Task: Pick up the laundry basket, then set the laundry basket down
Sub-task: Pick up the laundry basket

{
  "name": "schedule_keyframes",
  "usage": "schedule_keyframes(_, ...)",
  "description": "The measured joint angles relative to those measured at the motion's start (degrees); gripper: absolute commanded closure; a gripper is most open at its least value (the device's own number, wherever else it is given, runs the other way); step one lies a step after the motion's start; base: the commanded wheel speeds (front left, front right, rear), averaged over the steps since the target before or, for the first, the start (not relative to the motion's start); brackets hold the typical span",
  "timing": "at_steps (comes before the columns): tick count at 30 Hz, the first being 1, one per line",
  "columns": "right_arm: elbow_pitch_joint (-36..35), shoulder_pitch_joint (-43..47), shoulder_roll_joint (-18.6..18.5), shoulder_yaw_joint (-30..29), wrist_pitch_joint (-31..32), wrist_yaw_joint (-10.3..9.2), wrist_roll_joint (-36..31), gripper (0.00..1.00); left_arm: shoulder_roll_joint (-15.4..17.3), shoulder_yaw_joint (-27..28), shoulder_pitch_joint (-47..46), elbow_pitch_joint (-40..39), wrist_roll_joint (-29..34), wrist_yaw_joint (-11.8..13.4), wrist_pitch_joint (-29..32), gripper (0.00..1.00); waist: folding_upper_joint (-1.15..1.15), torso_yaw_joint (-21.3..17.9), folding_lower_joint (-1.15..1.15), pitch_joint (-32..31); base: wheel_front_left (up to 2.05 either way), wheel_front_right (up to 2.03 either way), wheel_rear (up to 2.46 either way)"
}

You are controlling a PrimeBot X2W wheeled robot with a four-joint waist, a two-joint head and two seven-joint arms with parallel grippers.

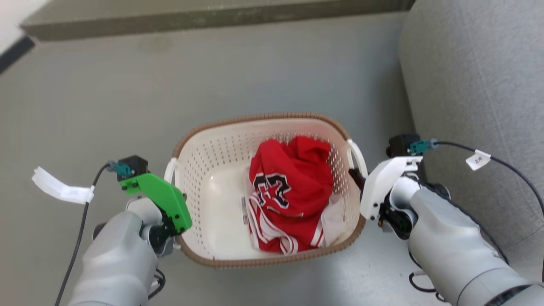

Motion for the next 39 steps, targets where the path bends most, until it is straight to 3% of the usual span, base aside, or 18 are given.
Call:
schedule_keyframes(26,-1.24,7.59,-0.09,4.21,9.16,-0.03,6.83,1.00,0.46,-1.78,6.55,1.98,-3.16,0.00,6.01,1.00,0.00,-0.35,0.00,-13.59,0.00,0.00,0.00)
schedule_keyframes(39,-1.93,8.26,-0.93,5.35,12.55,-0.03,9.46,1.00,0.49,-2.40,7.48,2.07,-4.09,0.00,8.23,1.00,0.00,-0.12,0.00,-17.00,0.00,0.00,0.00)
